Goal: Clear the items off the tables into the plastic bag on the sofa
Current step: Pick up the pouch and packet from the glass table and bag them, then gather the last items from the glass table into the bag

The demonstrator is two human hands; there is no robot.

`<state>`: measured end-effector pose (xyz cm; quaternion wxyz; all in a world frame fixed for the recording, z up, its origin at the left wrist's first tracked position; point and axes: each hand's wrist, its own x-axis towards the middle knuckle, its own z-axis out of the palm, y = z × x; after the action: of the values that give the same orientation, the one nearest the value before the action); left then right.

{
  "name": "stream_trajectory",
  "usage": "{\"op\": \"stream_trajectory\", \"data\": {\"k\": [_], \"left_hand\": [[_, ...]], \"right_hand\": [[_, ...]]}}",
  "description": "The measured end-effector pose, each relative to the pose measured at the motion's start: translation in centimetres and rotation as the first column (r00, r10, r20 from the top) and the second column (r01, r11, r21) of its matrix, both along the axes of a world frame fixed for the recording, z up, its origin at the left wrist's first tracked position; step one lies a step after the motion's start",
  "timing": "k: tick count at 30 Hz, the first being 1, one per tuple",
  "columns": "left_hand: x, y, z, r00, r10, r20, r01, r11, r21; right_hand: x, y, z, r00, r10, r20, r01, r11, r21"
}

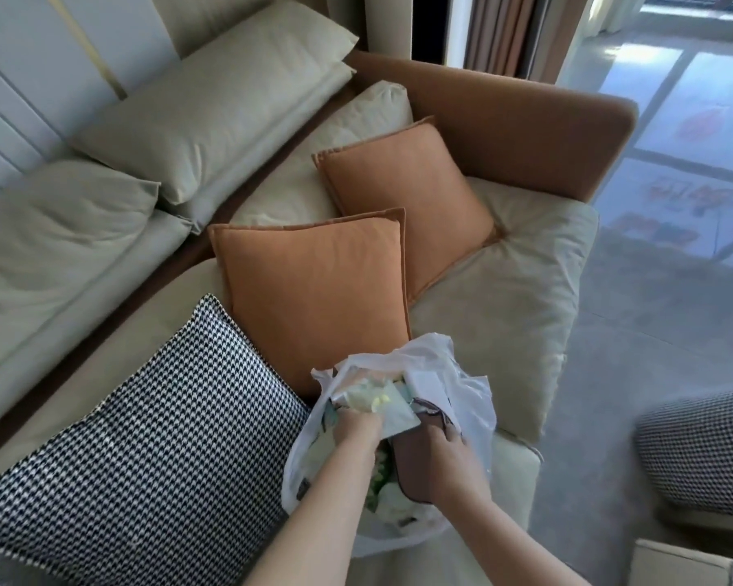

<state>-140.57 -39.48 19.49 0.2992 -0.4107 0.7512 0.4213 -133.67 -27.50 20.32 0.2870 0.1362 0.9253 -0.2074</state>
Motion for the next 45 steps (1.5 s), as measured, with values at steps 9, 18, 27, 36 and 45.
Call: {"op": "stream_trajectory", "data": {"k": [9,18,27,36,45], "left_hand": [[4.3,1.8,4.3,0.999,-0.008,-0.034,0.012,0.995,0.102],[10.1,12.1,7.8,0.849,-0.499,-0.173,0.517,0.852,0.081],[15.0,28.2,6.3,0.569,-0.81,-0.141,0.815,0.579,-0.04],[21.9,46.4,5.7,0.217,-0.962,-0.168,0.969,0.233,-0.083],[27.3,58.3,4.3,0.033,-0.986,-0.163,0.995,0.047,-0.084]], "right_hand": [[1.1,4.5,3.3,0.994,-0.025,-0.104,0.021,0.999,-0.032],[6.0,14.6,4.9,0.959,-0.218,-0.183,0.206,0.975,-0.084],[14.9,29.6,4.0,0.878,-0.436,-0.197,0.438,0.898,-0.035],[26.8,46.3,3.6,0.662,-0.729,-0.174,0.74,0.672,0.003],[35.4,56.3,2.8,0.389,-0.907,-0.163,0.916,0.399,-0.037]]}}
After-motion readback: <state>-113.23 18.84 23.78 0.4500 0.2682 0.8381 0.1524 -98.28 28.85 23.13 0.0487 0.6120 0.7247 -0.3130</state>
